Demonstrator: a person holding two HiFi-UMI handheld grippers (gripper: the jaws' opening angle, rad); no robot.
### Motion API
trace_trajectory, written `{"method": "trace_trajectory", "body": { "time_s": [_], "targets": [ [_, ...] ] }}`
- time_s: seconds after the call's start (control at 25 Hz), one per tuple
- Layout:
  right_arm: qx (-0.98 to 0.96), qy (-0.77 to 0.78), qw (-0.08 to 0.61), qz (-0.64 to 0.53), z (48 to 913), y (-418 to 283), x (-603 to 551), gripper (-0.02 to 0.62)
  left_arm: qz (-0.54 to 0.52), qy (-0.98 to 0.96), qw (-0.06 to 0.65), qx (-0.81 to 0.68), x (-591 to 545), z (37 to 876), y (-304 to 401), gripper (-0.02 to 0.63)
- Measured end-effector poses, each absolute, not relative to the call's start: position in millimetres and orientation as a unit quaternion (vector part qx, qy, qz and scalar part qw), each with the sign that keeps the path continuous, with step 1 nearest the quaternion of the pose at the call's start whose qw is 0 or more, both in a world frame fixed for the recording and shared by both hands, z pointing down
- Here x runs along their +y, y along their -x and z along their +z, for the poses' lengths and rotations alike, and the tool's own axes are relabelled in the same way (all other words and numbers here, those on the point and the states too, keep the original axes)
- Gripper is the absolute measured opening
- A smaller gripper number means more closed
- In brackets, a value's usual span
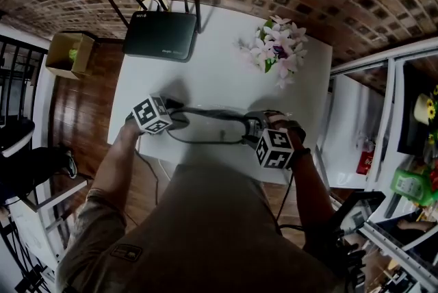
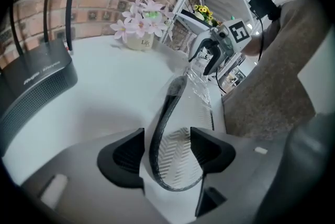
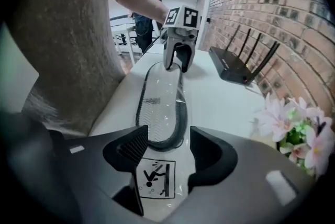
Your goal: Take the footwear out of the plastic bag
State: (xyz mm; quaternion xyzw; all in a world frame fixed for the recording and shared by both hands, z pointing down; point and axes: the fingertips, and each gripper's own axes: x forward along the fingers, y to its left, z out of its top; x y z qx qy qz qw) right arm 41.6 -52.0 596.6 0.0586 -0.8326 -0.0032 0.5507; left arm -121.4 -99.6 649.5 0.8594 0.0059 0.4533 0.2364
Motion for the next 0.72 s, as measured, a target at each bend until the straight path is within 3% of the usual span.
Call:
{"method": "trace_trajectory", "body": {
  "time_s": [0.4,0.72],
  "targets": [
    [-0.815,-0.018,0.580,-0.004,629.5,-39.6,-33.3,0.285,0.493,-0.841,0.218,0.054,-86.4,655.3,125.0,0.298],
    [-0.811,-0.023,0.585,-0.016,636.5,-37.9,-30.5,0.262,0.501,-0.834,0.220,0.066,-85.9,656.1,124.5,0.305]
  ]
}}
